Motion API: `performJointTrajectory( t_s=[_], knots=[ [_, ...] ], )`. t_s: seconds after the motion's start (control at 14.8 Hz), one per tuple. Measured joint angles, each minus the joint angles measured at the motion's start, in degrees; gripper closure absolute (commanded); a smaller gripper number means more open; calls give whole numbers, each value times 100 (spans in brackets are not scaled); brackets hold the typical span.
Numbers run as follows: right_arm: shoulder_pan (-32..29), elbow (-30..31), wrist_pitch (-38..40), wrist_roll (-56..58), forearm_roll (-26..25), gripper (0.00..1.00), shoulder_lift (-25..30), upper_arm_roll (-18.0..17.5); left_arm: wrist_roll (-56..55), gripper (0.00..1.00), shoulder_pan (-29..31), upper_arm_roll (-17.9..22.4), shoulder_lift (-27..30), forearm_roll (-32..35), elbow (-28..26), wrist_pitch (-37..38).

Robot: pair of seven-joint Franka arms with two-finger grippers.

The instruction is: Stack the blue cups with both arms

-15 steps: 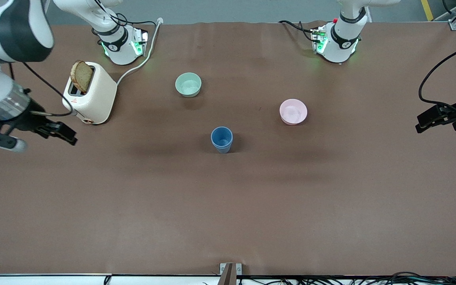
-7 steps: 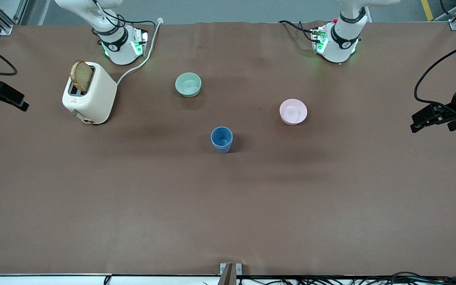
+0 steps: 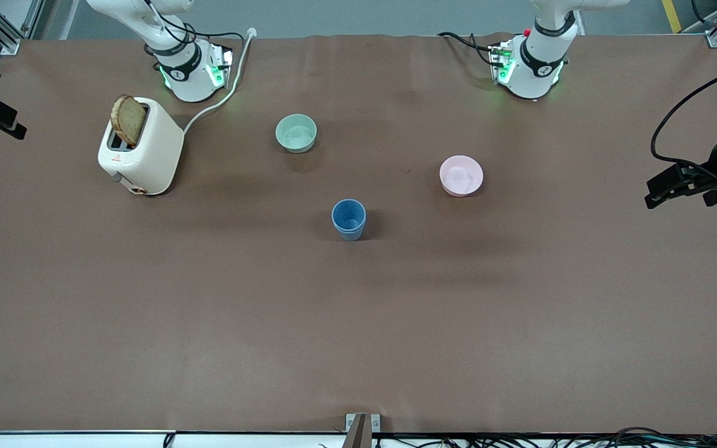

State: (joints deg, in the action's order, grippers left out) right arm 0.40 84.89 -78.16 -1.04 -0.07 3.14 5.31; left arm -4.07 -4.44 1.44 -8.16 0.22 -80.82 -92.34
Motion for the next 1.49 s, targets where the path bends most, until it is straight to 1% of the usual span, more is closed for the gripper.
performJointTrajectory(
  t_s=[0.27,0.68,1.49],
  knots=[
    [-7,-21,-25,117,0,0,70,-13,-12,0,0,0,0,0,0,37],
    [-27,33,-308,504,9,0,76,-27,63,0,126,-16,0,0,-1,41],
    [-48,140,-358,596,158,0,76,-53,64,0,146,-94,0,0,44,41]
  ],
)
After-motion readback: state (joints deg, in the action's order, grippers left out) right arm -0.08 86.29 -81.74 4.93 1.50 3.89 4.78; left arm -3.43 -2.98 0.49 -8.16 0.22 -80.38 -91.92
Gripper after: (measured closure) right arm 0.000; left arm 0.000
